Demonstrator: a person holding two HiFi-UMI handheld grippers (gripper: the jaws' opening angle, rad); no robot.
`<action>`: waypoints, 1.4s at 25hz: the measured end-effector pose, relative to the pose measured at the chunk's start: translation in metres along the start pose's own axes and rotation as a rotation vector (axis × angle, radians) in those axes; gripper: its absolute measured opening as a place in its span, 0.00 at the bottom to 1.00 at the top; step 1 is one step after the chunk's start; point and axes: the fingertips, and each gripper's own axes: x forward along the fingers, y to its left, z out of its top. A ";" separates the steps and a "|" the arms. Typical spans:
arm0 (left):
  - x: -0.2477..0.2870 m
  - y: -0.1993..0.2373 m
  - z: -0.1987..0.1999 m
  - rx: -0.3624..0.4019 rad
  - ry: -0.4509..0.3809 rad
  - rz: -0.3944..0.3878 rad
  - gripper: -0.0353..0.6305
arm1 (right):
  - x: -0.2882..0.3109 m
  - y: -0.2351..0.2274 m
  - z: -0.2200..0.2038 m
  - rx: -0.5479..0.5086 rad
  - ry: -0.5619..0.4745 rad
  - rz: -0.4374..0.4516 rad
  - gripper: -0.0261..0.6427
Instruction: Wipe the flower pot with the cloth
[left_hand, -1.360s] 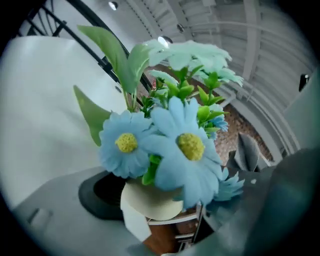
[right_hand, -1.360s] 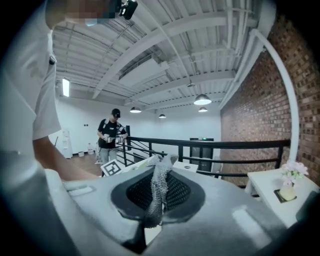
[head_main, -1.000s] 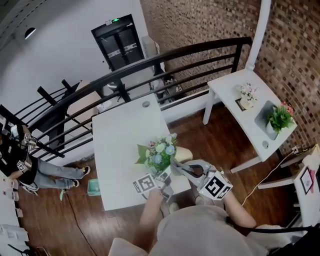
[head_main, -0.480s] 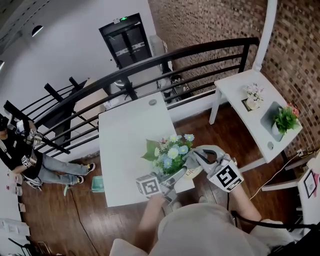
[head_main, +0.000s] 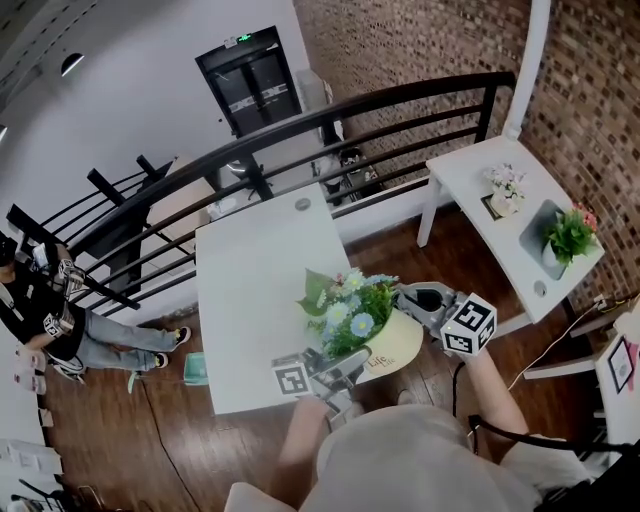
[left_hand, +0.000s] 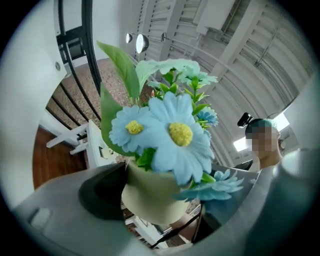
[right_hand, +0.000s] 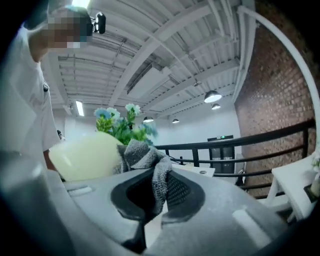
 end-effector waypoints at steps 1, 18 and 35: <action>0.003 -0.007 0.003 -0.021 -0.027 -0.041 0.72 | 0.001 0.001 -0.004 0.027 -0.007 0.012 0.04; 0.036 -0.052 0.043 -0.231 -0.269 -0.212 0.71 | 0.014 0.051 0.010 0.050 -0.212 0.089 0.04; 0.036 -0.027 0.049 -0.152 -0.403 0.024 0.71 | 0.008 0.068 -0.006 0.113 -0.180 -0.031 0.04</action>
